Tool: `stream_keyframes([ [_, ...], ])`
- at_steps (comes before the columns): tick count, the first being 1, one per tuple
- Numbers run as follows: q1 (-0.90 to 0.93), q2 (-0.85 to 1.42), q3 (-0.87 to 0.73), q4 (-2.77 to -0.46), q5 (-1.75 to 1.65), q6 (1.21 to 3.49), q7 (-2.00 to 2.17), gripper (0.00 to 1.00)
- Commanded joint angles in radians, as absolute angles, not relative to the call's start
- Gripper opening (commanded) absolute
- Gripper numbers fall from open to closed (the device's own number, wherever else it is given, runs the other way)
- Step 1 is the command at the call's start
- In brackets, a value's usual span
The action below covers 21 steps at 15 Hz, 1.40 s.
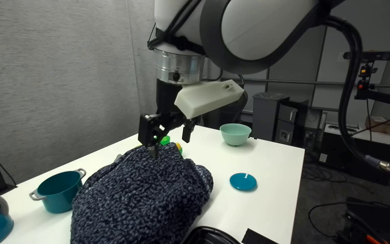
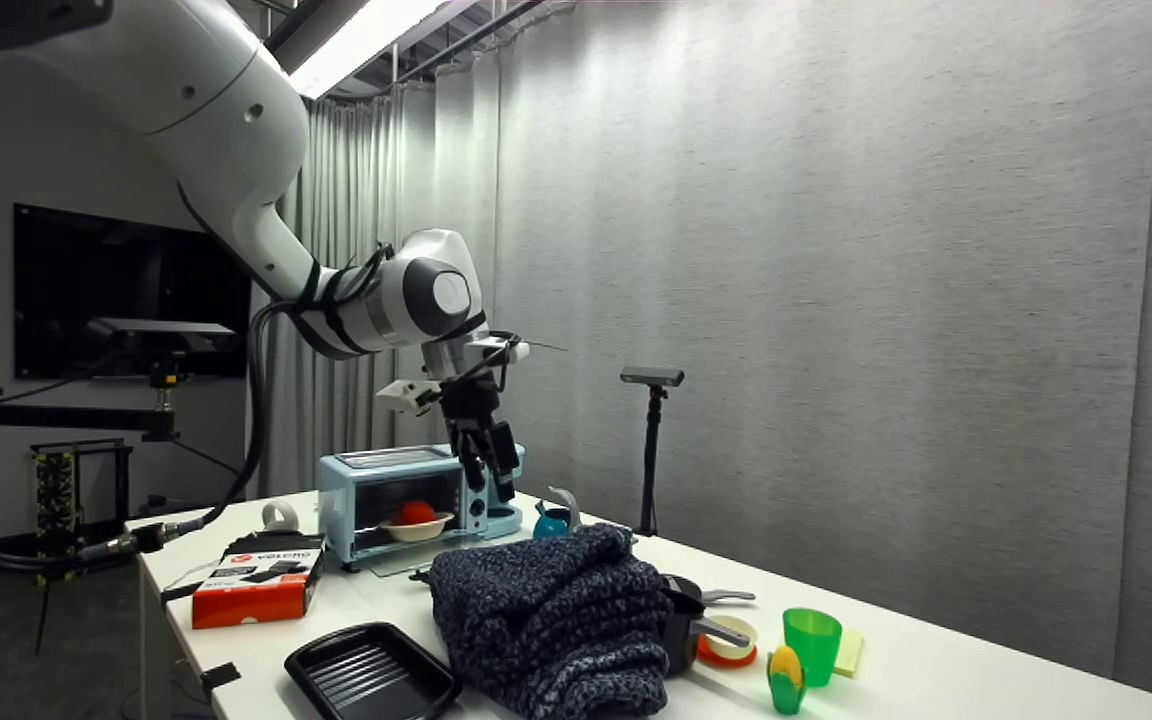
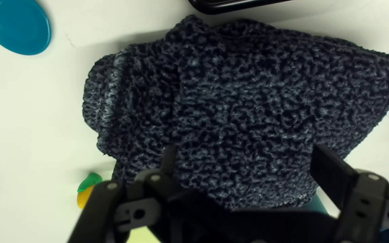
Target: Move the cloth to the right
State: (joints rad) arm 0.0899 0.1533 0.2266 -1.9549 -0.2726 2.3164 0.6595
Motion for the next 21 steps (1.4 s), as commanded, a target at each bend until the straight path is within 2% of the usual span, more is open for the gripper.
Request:
stream_keyframes([
  [1,0.140,0.152,0.173,-1.956,-0.270,2.331,0.671,1.00],
  [5,0.158,0.197,0.122,-1.931,-0.298,2.439,0.780,1.00],
  [12,0.195,0.415,0.068,-1.783,-0.232,2.648,0.818,1.00],
  [14,0.203,0.483,0.076,-1.715,-0.190,2.636,0.753,1.00],
  [17,0.234,0.537,0.053,-1.626,-0.171,2.503,0.699,1.00],
  [21,0.267,0.595,-0.004,-1.564,-0.178,2.636,0.749,1.00],
])
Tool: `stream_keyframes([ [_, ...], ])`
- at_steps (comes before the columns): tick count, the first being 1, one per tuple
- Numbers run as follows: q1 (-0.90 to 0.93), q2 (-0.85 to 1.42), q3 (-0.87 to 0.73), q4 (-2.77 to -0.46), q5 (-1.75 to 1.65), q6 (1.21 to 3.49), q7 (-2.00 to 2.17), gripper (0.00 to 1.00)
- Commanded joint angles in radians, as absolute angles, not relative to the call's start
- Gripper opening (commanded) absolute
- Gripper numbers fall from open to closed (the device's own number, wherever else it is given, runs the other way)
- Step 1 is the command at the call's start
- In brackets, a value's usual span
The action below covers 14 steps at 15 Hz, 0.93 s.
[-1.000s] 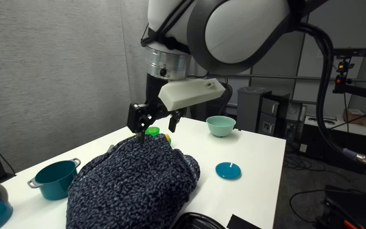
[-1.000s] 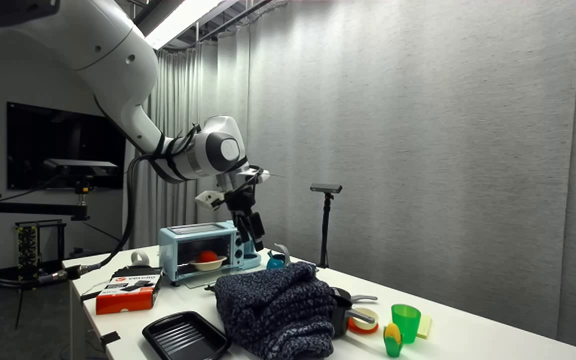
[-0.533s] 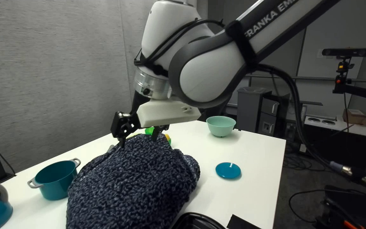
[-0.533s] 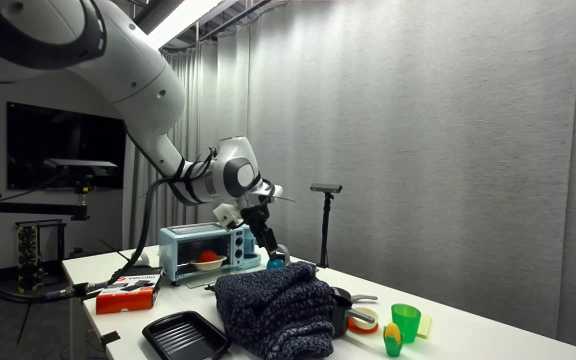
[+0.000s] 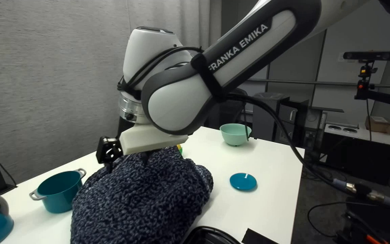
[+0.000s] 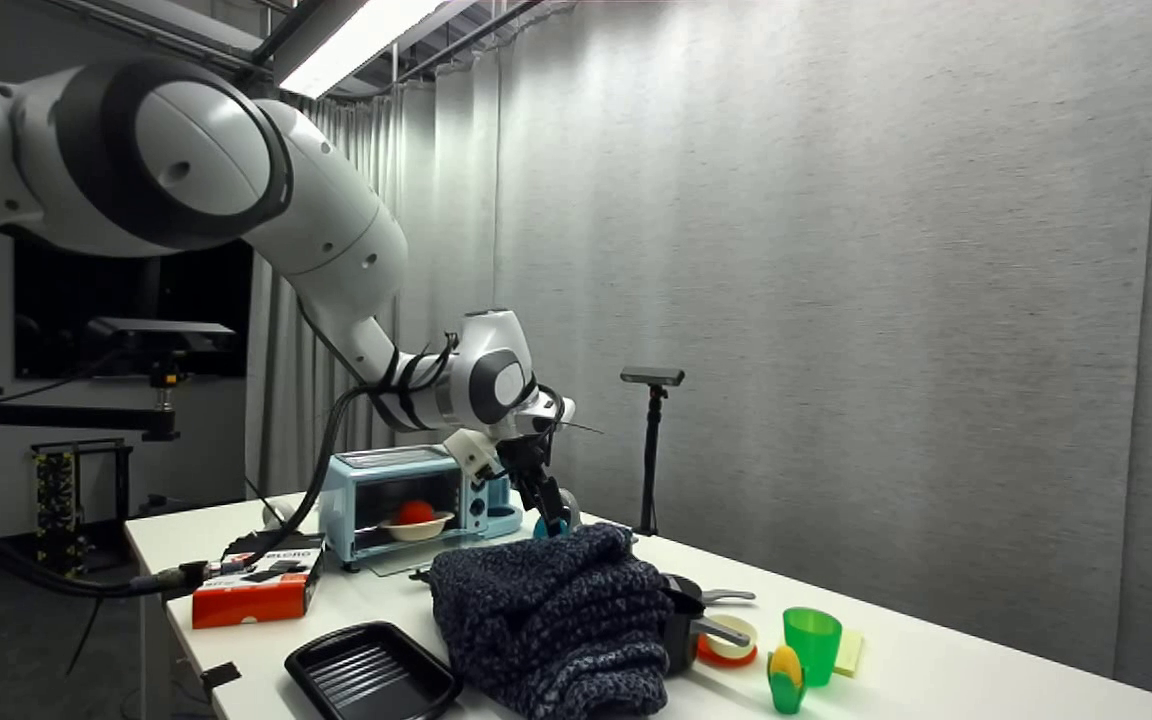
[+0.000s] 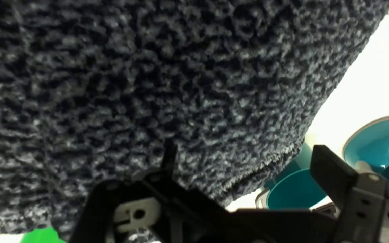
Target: Move the cloth to the right
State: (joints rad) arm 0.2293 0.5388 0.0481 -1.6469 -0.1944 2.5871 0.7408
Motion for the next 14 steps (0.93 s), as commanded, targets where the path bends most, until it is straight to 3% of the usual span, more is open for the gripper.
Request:
stream_keyframes([
  [1,0.273,0.612,-0.011,-1.547,-0.173,2.644,0.748,1.00],
  [2,0.273,0.625,-0.011,-1.533,-0.160,2.646,0.741,0.75],
  [3,0.269,0.638,-0.002,-1.524,-0.139,2.647,0.729,0.74],
  [12,0.276,0.692,-0.010,-1.480,-0.078,2.563,0.704,0.03],
  [14,0.274,0.687,-0.026,-1.494,-0.083,2.547,0.718,0.00],
])
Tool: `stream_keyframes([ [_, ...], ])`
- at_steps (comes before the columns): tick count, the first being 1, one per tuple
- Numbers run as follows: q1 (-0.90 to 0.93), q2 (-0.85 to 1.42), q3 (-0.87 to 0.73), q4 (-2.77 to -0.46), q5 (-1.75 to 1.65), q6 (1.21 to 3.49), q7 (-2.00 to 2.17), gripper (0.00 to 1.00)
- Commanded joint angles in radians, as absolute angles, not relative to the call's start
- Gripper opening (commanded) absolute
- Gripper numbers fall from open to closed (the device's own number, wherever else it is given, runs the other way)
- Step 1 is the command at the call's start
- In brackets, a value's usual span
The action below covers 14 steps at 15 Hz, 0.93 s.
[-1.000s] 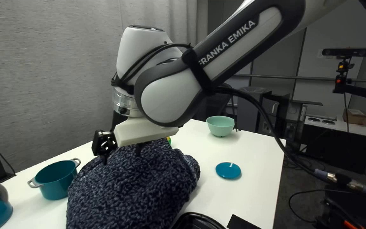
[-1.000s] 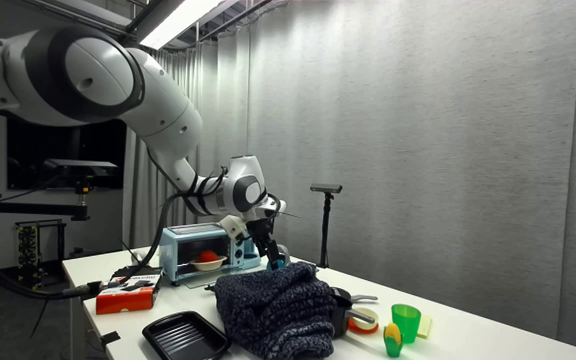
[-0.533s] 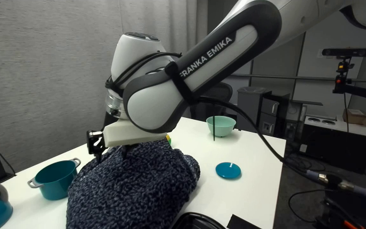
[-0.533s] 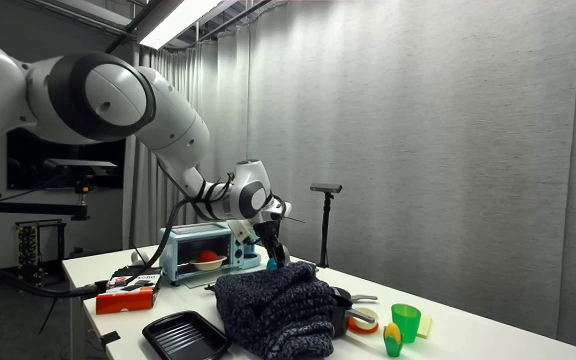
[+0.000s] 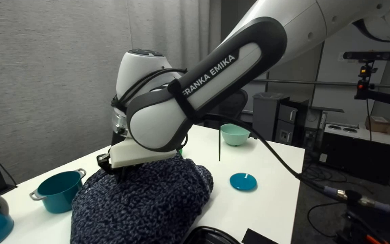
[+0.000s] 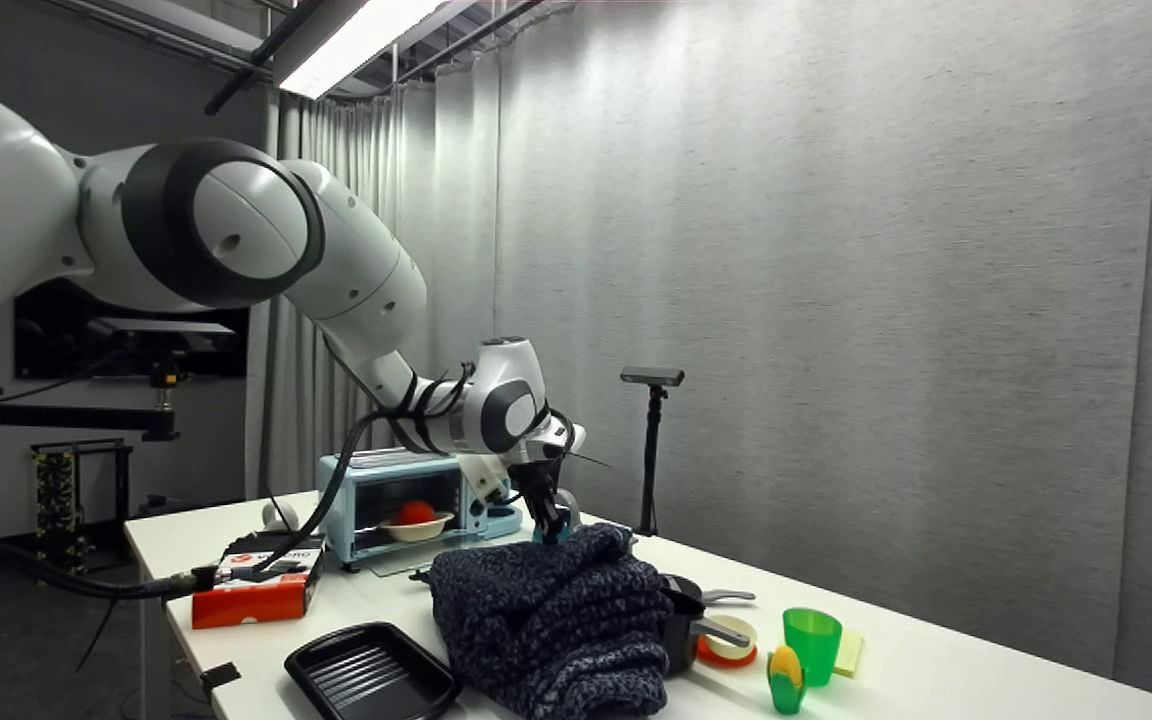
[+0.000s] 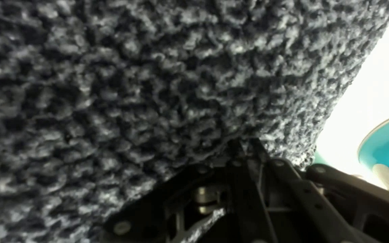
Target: Move the cloth to the right
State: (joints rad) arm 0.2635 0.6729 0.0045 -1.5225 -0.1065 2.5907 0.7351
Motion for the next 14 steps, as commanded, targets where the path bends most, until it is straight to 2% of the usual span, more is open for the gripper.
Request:
stream_keyframes([
  [1,0.275,0.684,-0.035,-1.501,-0.087,2.538,0.725,0.00],
  [9,0.277,0.654,-0.134,-1.617,-0.119,2.508,0.821,0.00],
  [14,0.254,0.597,-0.160,-1.701,-0.131,2.392,0.844,0.00],
])
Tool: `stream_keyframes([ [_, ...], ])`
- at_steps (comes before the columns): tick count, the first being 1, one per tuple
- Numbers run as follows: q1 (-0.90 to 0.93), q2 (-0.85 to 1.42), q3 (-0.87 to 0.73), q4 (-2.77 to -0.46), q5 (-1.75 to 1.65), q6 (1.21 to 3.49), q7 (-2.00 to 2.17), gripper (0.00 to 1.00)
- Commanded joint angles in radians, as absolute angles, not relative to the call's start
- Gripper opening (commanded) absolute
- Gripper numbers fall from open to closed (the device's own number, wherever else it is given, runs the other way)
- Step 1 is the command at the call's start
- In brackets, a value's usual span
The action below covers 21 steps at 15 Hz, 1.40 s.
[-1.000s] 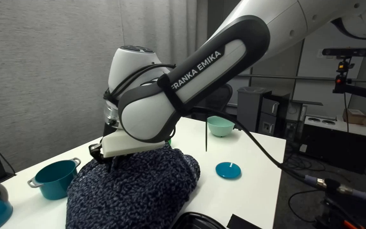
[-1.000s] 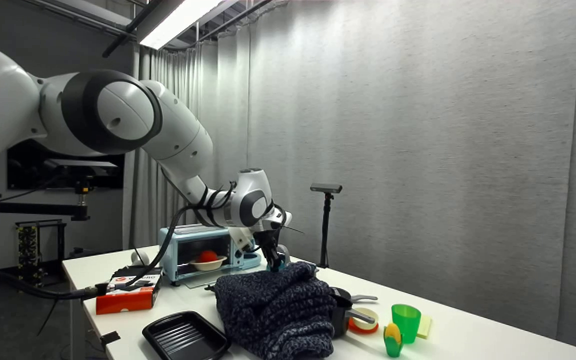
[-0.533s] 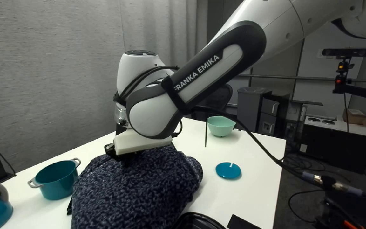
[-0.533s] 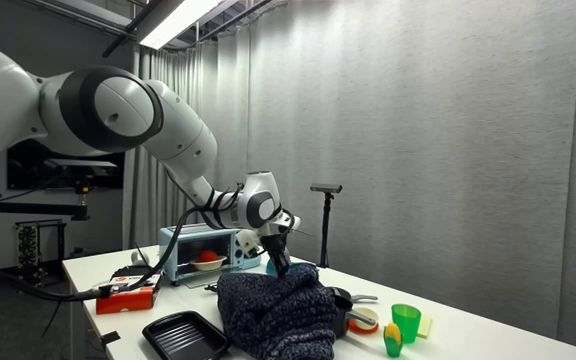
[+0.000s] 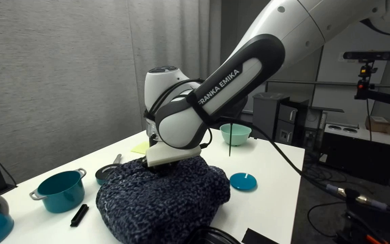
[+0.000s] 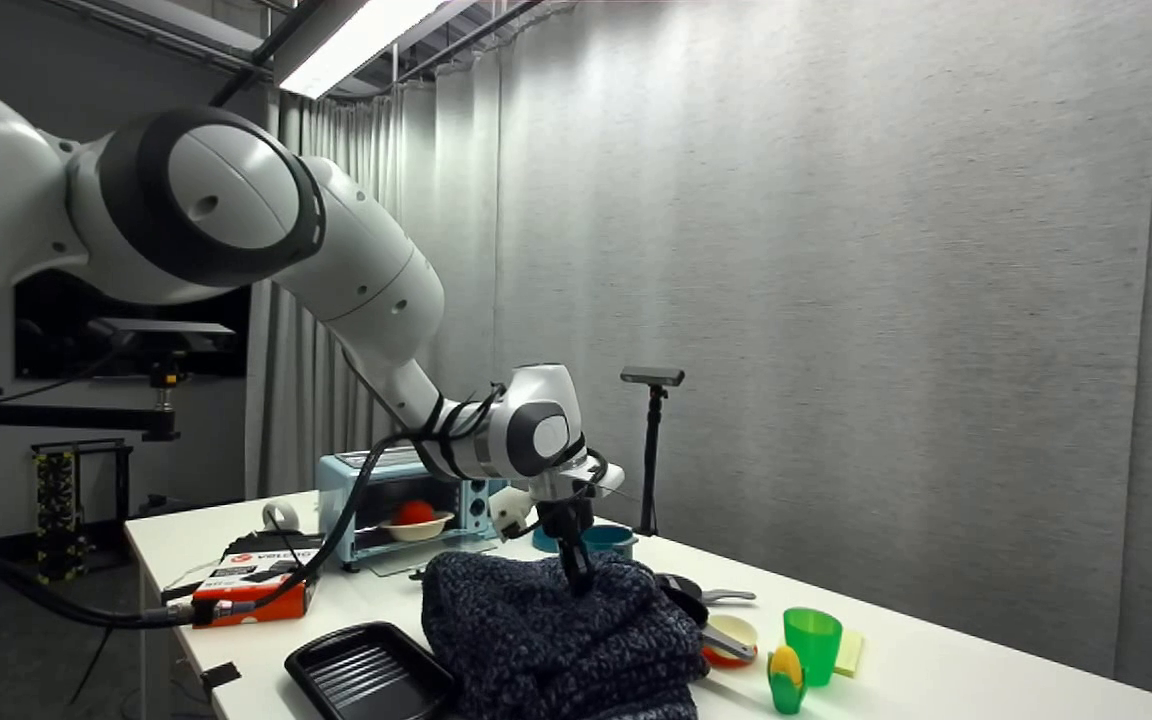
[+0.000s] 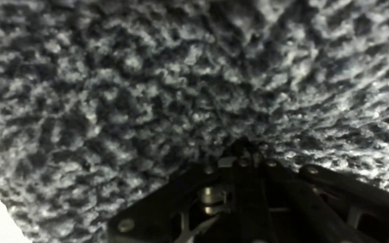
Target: Move the cloth to the right
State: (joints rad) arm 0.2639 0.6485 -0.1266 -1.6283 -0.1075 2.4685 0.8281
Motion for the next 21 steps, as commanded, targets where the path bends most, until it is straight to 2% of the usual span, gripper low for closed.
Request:
stream_keyframes([
  [1,0.253,0.582,-0.171,-1.708,-0.145,2.360,0.845,0.00],
  [7,0.219,0.500,-0.226,-1.766,-0.234,2.181,0.900,0.00],
  [16,0.213,0.478,-0.114,-1.660,-0.193,2.495,0.881,0.00],
  [17,0.215,0.481,-0.097,-1.640,-0.189,2.492,0.857,0.04],
  [18,0.216,0.484,-0.080,-1.627,-0.182,2.490,0.836,0.27],
  [20,0.214,0.495,-0.044,-1.594,-0.160,2.463,0.787,0.32],
  [21,0.212,0.500,-0.027,-1.579,-0.147,2.450,0.760,0.37],
])
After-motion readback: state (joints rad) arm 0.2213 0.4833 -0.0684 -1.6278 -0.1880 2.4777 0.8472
